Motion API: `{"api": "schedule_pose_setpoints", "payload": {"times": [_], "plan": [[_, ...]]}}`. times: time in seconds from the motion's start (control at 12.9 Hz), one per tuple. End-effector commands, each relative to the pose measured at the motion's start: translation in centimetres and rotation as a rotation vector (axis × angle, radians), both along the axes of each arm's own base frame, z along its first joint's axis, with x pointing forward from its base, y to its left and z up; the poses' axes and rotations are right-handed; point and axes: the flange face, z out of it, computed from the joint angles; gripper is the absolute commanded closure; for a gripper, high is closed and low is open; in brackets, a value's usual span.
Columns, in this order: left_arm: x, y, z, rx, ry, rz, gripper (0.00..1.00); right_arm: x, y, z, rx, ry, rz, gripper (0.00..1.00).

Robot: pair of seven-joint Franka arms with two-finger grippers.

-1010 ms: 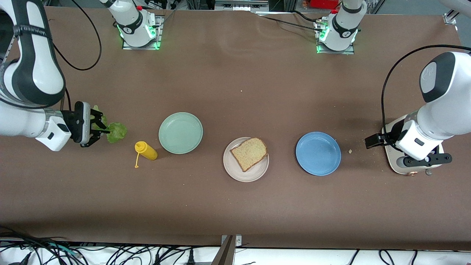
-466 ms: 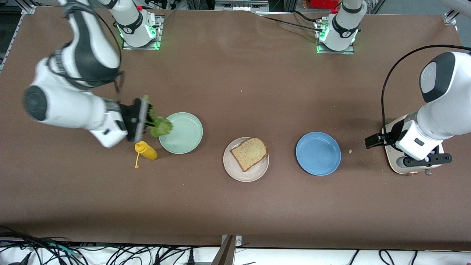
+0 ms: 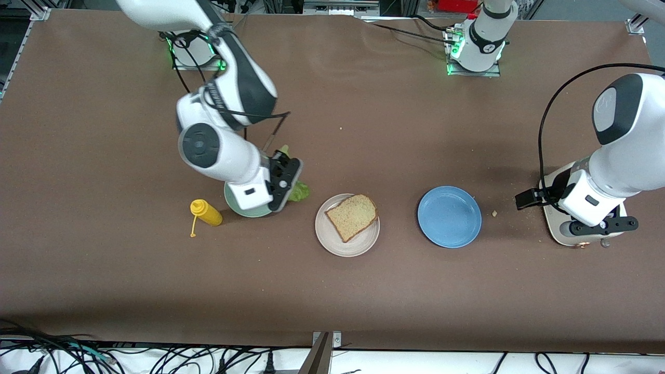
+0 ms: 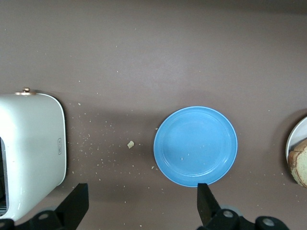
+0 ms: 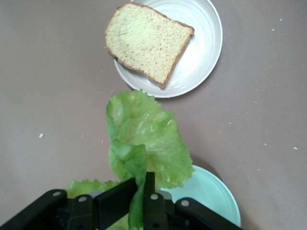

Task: Make sandwich in beige plate with both arms
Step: 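Lift the lettuce and carry it over the bread on the beige plate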

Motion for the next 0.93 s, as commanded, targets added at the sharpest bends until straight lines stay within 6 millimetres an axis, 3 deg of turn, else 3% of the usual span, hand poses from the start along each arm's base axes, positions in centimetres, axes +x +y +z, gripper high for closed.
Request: {"api": "schedule_pose_setpoints", "payload": {"times": [0.0,0.23,0.47,0.85], "plan": [[0.0,0.1,0.4,-0.025,-0.005,-0.016,0.01,0.2,5.3,-2.7,0.015,-0.026,-0.150,1.00],[0.0,0.1,0.4,-0.025,-0.005,-0.016,0.01,-0.8,9.8,-6.6,0.032,-0.078,-0.297,1.00],[0.0,0.1,0.3,-0.025,-0.003,-0.016,0.01,-1.3,11.7,-11.0,0.037,-0.096,-0.461,1.00],[0.0,0.1,0.3,-0.025,-0.003,-0.016,0.01,-2.2,14.6,-11.8,0.142,-0.158,-0.693,1.00]]}}
